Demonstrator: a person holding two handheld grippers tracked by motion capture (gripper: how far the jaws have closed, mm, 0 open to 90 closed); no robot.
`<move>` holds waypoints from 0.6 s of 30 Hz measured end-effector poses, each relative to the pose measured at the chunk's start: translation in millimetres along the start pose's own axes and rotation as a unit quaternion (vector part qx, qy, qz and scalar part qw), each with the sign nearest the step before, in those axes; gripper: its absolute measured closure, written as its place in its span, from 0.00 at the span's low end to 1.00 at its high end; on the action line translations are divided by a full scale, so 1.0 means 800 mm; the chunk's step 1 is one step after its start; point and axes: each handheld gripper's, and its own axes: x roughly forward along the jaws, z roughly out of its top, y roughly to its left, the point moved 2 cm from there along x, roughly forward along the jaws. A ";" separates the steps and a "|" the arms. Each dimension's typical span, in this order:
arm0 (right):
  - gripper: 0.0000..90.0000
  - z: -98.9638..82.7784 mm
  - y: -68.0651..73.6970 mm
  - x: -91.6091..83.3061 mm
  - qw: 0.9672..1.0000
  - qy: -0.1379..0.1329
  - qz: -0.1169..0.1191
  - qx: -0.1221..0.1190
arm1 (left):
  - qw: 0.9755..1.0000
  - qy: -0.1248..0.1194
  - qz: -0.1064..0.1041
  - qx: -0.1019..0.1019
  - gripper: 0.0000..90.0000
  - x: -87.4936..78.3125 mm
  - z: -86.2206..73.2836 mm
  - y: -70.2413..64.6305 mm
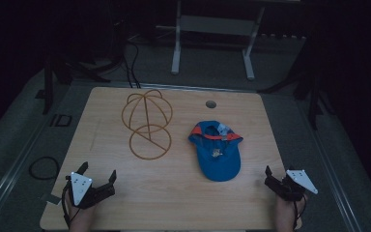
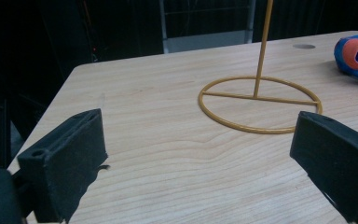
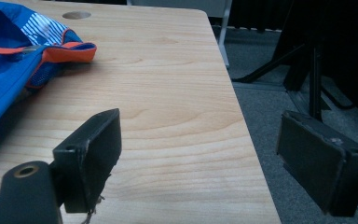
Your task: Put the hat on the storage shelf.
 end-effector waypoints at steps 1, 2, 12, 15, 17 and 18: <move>0.16 0.000 0.000 0.000 1.000 -0.001 0.000 0.000 | 1.000 0.000 0.002 -0.001 0.03 0.000 0.000 0.000; 0.16 0.000 -0.001 0.000 1.000 -0.001 0.002 0.001 | 1.000 -0.001 0.000 -0.001 0.03 0.000 0.001 0.000; 0.16 0.001 0.000 0.002 1.000 0.005 0.002 -0.003 | 1.000 0.010 -0.020 0.015 0.03 0.002 0.001 -0.008; 0.16 0.005 0.001 0.000 1.000 0.009 0.007 -0.005 | 1.000 0.013 -0.023 0.016 0.03 0.002 0.001 -0.010; 0.16 0.009 0.002 -0.002 1.000 0.013 0.011 -0.012 | 1.000 0.013 -0.022 0.017 0.03 0.002 0.000 -0.010; 0.15 0.012 0.004 -0.003 1.000 0.014 0.013 -0.017 | 1.000 0.013 -0.024 0.014 0.03 0.002 0.000 -0.010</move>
